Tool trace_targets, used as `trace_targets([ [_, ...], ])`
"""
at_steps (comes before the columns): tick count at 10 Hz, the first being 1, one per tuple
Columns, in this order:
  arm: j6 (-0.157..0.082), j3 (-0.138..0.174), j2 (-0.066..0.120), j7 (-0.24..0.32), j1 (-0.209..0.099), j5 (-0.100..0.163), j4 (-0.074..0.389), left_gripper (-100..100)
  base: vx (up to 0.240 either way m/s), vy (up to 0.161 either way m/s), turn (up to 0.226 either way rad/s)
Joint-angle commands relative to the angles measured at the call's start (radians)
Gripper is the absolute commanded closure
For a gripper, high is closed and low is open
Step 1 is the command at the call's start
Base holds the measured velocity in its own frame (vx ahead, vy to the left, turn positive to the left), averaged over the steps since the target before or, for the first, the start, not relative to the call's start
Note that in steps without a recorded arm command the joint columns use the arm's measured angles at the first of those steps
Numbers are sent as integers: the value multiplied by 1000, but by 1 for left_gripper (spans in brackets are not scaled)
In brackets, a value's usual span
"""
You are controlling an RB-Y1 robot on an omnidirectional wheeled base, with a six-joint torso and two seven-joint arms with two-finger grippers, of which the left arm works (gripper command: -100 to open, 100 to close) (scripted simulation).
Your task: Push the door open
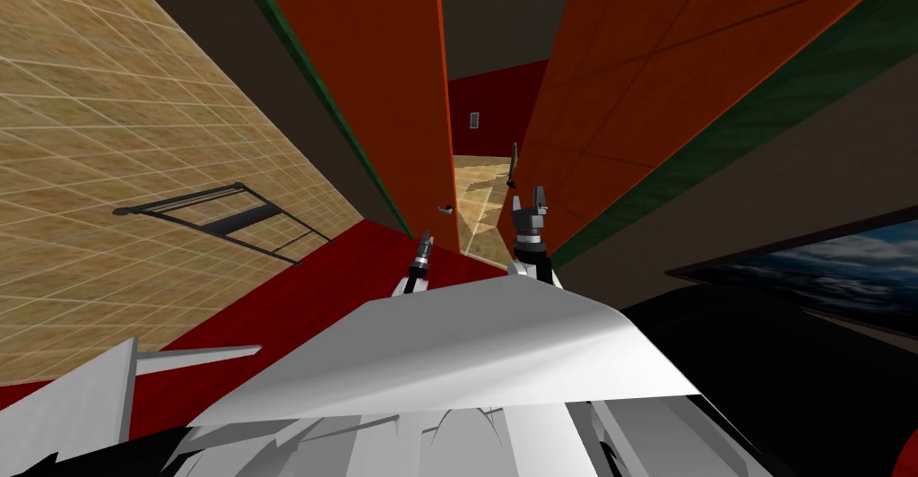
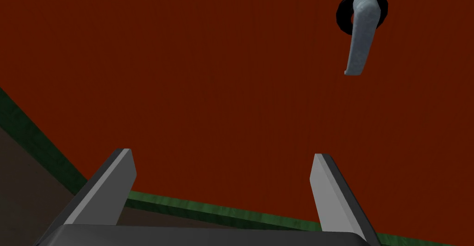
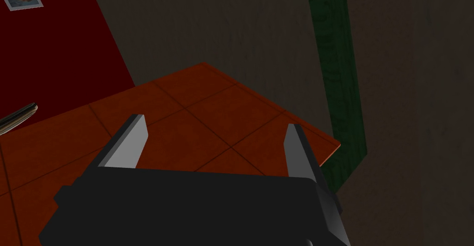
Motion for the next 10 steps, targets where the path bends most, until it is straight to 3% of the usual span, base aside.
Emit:
trace_targets([
  [1, -11, -8, -3, 4, -23, -2, 50, -100, 92, 52, -20],
  [10, -62, -53, -18, 29, -121, -10, 289, -100, 97, 46, -21],
])
